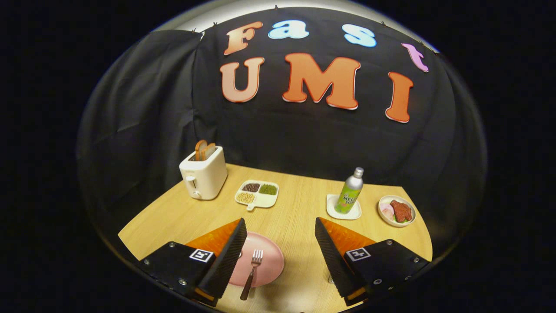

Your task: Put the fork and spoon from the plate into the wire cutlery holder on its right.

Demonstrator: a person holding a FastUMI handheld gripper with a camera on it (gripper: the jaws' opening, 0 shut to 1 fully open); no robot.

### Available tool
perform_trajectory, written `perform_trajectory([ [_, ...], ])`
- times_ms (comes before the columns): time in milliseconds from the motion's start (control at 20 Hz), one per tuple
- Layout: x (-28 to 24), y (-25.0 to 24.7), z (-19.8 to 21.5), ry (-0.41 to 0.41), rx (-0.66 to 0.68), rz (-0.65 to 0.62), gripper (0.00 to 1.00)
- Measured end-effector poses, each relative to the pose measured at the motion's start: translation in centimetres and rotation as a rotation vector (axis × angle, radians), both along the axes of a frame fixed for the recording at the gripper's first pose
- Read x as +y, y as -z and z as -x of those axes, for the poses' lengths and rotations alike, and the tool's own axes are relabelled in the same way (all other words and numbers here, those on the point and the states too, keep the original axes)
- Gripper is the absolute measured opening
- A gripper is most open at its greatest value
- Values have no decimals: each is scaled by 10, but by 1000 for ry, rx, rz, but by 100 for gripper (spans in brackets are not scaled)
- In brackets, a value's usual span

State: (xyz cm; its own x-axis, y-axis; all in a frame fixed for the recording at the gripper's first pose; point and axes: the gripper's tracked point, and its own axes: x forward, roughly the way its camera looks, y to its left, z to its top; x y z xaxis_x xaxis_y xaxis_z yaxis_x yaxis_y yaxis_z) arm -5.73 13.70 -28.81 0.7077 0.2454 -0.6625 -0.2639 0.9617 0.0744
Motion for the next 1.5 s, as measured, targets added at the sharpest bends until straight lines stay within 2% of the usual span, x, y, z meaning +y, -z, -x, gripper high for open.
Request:
perform_trajectory([
  [300,23,83,39,-42,189,53,92],
  [600,38,146,81,-62,377,91,79],
  [850,39,167,98,-55,474,122,49],
  [1000,39,172,104,-51,538,119,35],
  [1100,41,174,111,-56,581,112,20],
  [1150,43,173,111,-66,590,113,15],
  [1300,44,175,113,-69,612,117,12],
  [1350,45,174,113,-57,621,108,8],
  [1500,43,167,107,0,610,78,5],
])
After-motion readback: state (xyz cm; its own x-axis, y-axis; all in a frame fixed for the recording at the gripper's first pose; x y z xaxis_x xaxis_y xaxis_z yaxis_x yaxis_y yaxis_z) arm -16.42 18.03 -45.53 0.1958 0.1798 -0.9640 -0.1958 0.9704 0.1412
